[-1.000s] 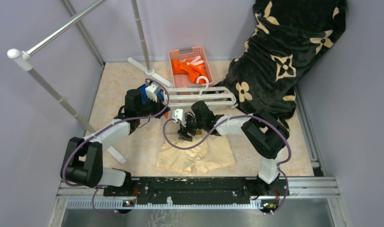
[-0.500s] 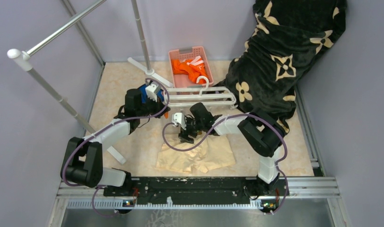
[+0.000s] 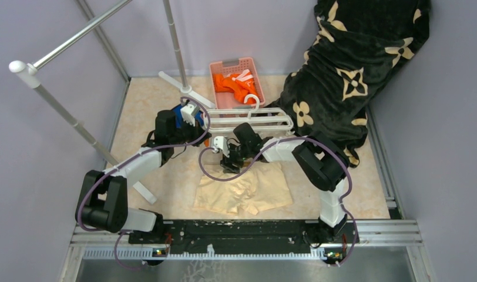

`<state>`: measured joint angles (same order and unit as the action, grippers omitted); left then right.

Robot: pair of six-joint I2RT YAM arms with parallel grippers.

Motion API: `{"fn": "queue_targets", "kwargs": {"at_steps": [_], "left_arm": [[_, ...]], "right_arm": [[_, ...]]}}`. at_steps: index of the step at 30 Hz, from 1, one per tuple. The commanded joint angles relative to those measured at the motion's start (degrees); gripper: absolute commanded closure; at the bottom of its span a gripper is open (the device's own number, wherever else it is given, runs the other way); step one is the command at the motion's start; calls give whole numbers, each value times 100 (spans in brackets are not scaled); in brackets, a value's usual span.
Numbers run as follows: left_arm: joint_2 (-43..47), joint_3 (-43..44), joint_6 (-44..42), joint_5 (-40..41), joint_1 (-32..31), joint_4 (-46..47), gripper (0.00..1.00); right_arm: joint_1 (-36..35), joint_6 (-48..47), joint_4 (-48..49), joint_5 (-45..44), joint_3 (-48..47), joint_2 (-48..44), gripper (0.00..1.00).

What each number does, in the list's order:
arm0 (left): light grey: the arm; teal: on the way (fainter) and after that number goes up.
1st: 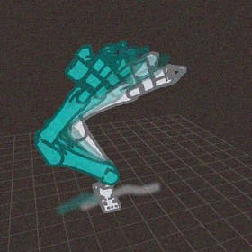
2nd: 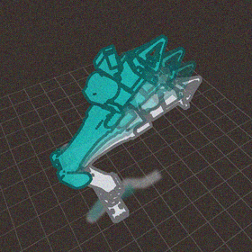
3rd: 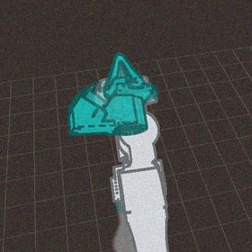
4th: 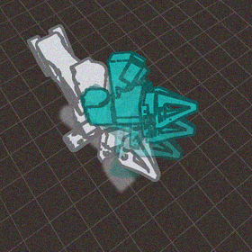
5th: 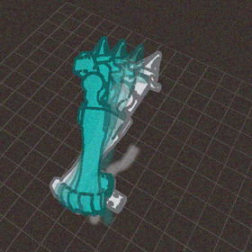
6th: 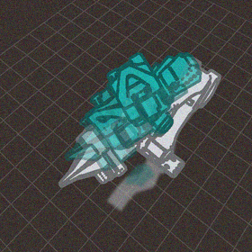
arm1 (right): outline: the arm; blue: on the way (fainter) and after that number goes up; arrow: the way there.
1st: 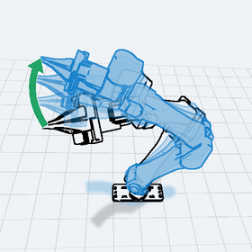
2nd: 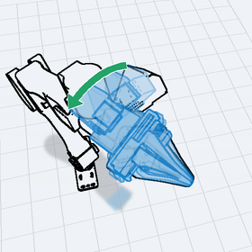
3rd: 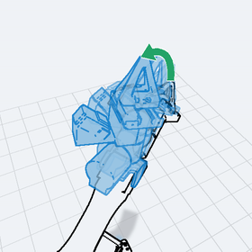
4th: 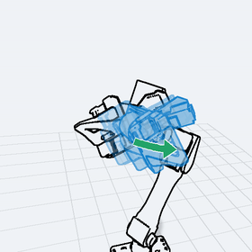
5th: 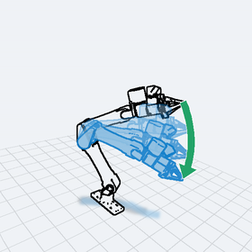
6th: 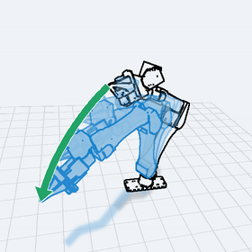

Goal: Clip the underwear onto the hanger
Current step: Adjust the underwear at the center of the board.

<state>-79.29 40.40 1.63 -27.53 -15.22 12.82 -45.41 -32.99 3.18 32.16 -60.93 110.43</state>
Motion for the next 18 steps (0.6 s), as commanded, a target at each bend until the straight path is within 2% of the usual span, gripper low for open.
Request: {"fn": "queue_targets", "kwargs": {"at_steps": [1,5,7,9,12,18], "left_arm": [[-69,178,-5,71,37,-31,100],[-88,184,-5,66,37,-33,100],[-96,189,-12,62,37,-43,100],[-89,195,-22,74,37,-46,100],[-79,195,-44,102,37,-68,100],[-78,204,-57,121,41,-75,100]], "right_arm": [[75,-258,-792,-663,21,450,38],[76,-244,-701,-743,84,412,35],[76,-250,-762,-756,61,459,38],[74,-293,-853,-740,30,512,48],[76,-227,-649,-767,156,450,73],[76,-174,57,-1044,554,59,98]]}}
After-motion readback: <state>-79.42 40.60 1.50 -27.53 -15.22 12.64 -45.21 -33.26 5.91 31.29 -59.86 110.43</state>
